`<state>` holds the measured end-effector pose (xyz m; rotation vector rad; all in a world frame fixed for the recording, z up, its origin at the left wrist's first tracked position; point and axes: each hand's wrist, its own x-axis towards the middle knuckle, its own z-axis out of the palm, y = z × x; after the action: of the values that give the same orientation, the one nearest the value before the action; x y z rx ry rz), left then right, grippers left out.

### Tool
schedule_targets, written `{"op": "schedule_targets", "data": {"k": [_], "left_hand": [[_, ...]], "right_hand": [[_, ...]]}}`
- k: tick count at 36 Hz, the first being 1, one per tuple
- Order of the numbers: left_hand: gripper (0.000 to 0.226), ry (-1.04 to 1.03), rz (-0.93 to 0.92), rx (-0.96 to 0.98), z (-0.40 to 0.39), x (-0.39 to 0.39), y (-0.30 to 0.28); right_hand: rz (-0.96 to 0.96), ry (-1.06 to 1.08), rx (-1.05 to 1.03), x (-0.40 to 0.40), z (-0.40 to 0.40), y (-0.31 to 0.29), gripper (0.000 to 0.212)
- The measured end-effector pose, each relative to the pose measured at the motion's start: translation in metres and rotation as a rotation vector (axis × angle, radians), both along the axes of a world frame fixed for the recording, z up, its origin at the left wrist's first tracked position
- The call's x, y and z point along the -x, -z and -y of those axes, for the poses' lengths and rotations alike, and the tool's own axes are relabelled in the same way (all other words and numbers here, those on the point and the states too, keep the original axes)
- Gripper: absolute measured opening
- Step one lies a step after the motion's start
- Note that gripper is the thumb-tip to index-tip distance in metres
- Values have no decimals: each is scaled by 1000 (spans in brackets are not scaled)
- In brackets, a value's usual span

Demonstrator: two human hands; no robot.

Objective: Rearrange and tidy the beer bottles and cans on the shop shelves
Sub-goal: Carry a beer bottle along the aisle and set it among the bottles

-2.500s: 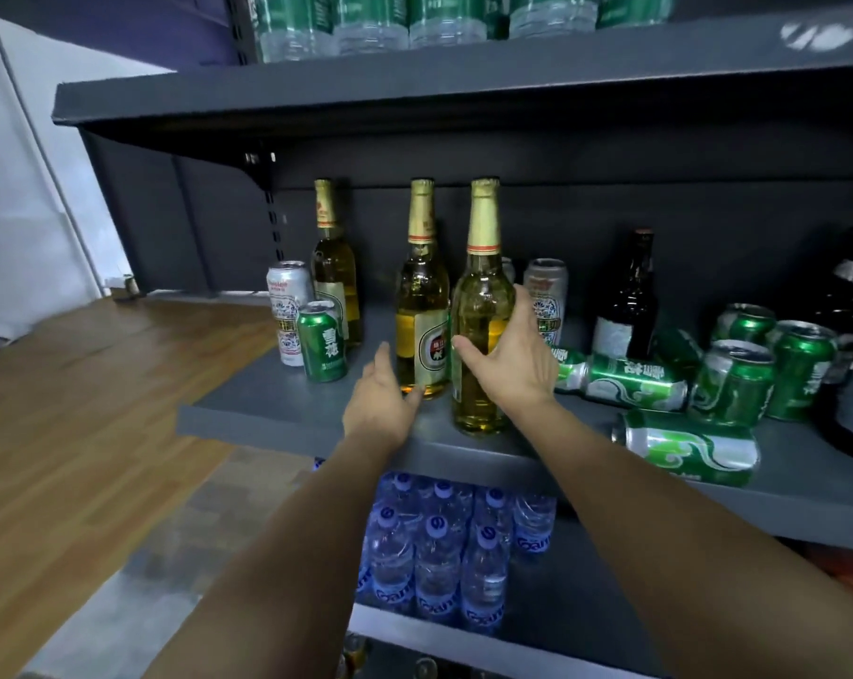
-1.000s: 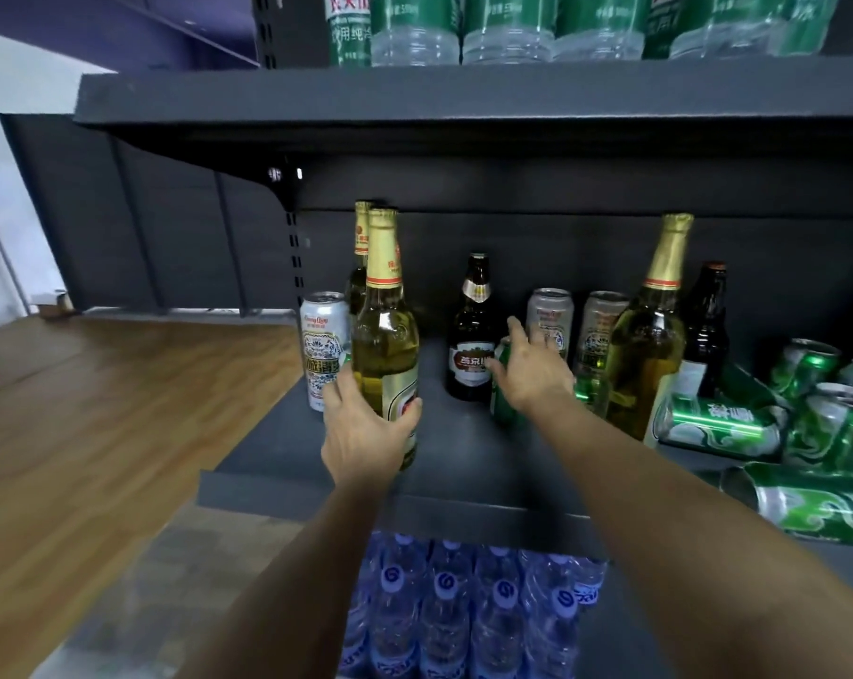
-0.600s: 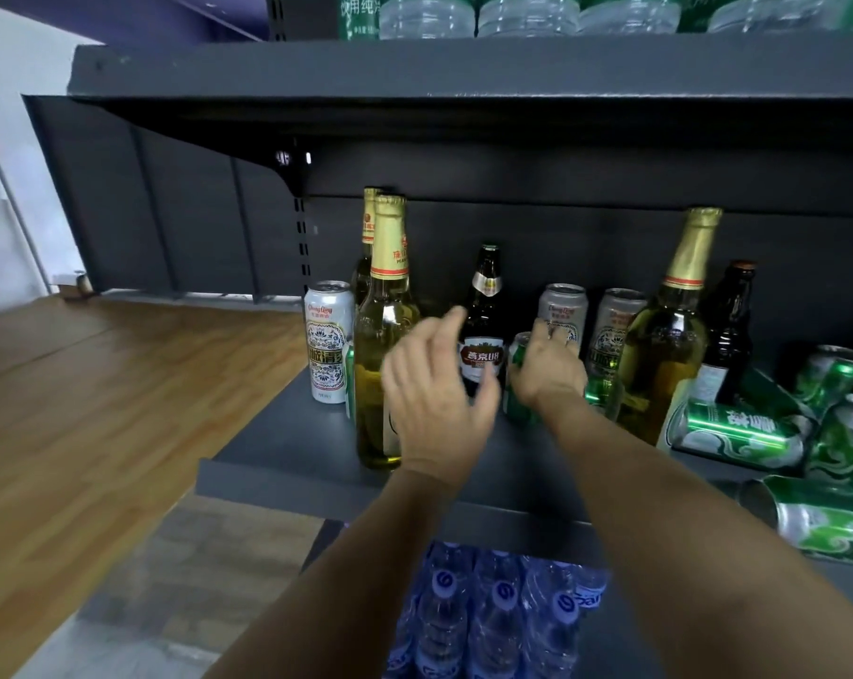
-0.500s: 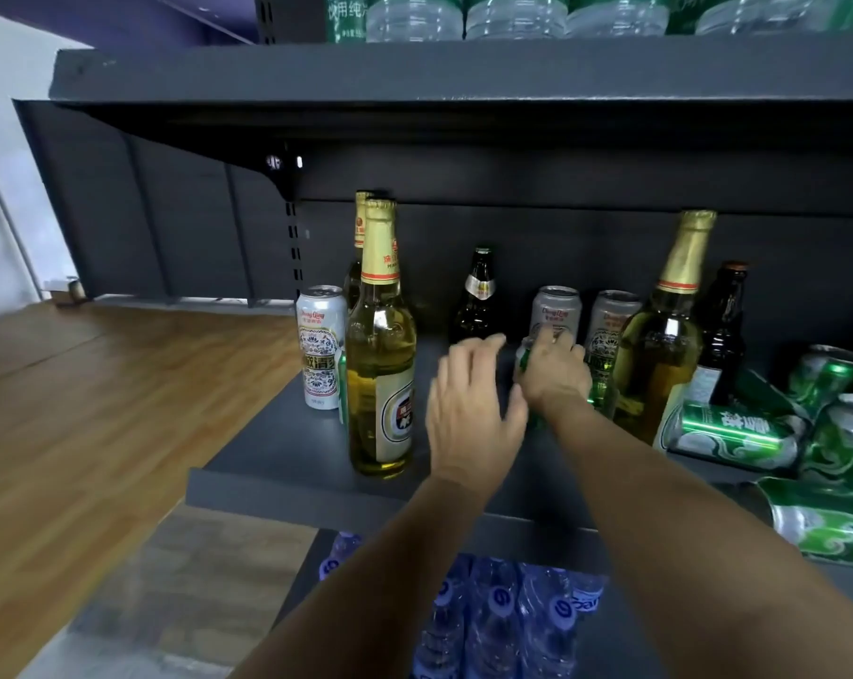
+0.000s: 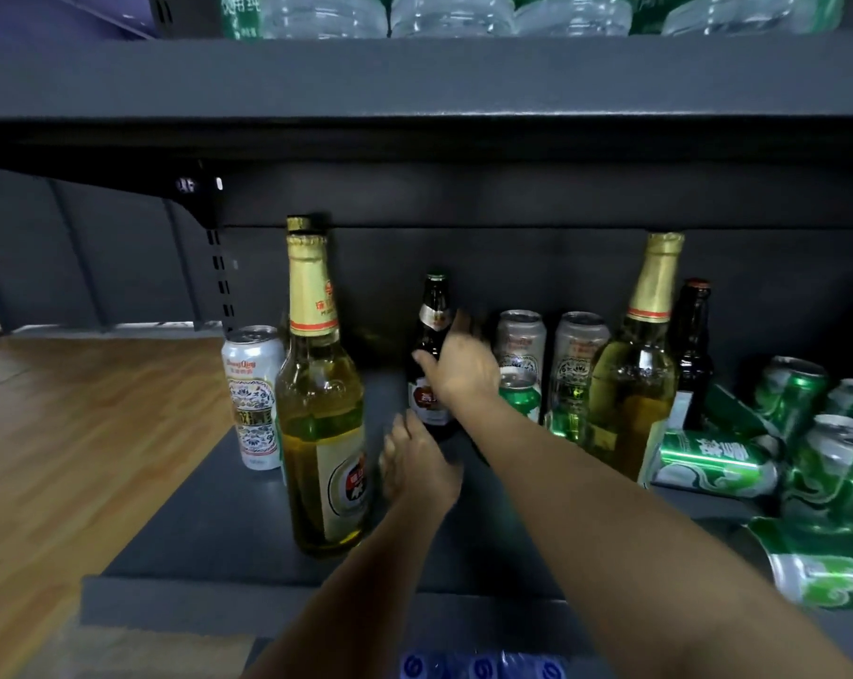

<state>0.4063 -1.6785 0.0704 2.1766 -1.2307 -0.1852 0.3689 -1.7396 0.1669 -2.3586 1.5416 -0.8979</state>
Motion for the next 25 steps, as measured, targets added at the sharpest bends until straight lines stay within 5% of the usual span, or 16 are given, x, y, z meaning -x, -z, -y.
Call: {"op": "schedule_targets", "data": {"k": [4, 10, 25], "left_hand": [[81, 26, 76, -79, 7, -6, 1], [84, -21, -56, -80, 5, -9, 5], [77, -53, -284, -11, -40, 47, -6]], "right_hand": [[72, 62, -131, -19, 18, 6, 82], [208, 52, -215, -34, 21, 4, 72], [325, -138, -60, 11, -51, 18, 54]]}}
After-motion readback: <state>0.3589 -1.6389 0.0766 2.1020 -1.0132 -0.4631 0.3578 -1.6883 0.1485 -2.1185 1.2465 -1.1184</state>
